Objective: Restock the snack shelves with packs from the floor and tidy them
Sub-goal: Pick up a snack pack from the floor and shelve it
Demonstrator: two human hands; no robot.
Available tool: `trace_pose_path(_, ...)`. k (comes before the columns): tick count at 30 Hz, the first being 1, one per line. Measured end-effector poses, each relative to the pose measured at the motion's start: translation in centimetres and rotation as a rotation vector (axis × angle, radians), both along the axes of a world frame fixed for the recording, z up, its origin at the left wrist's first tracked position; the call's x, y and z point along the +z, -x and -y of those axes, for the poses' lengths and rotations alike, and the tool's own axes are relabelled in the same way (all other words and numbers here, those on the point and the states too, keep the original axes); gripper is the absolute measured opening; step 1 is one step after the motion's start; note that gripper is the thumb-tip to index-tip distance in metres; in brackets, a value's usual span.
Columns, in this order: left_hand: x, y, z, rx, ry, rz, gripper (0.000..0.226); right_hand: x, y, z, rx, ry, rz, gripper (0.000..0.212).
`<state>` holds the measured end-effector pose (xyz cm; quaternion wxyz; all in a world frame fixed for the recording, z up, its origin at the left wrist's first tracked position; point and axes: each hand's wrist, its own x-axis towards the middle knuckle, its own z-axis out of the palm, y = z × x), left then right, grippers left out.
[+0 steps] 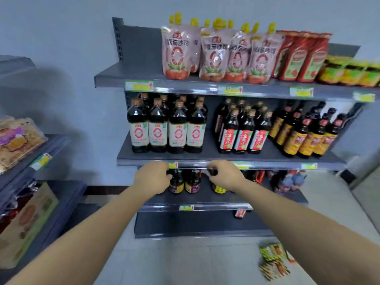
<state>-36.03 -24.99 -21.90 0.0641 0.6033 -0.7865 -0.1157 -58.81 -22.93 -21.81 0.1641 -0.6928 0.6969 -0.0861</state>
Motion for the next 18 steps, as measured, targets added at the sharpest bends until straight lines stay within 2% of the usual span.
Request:
trace_pose_path(7,-2.8,15.4,-1.5,-0.256,-0.052,0.015,0.02,-3.0,14.1,-6.9,-0.255,-0.06,0.016,0.042)
trace_pose_path(18,-11.3,36.9,-6.1,-0.401,-0.194,0.056,0.024,-10.2,33.7,-15.0,-0.48,-0.252,-0.054,0.047)
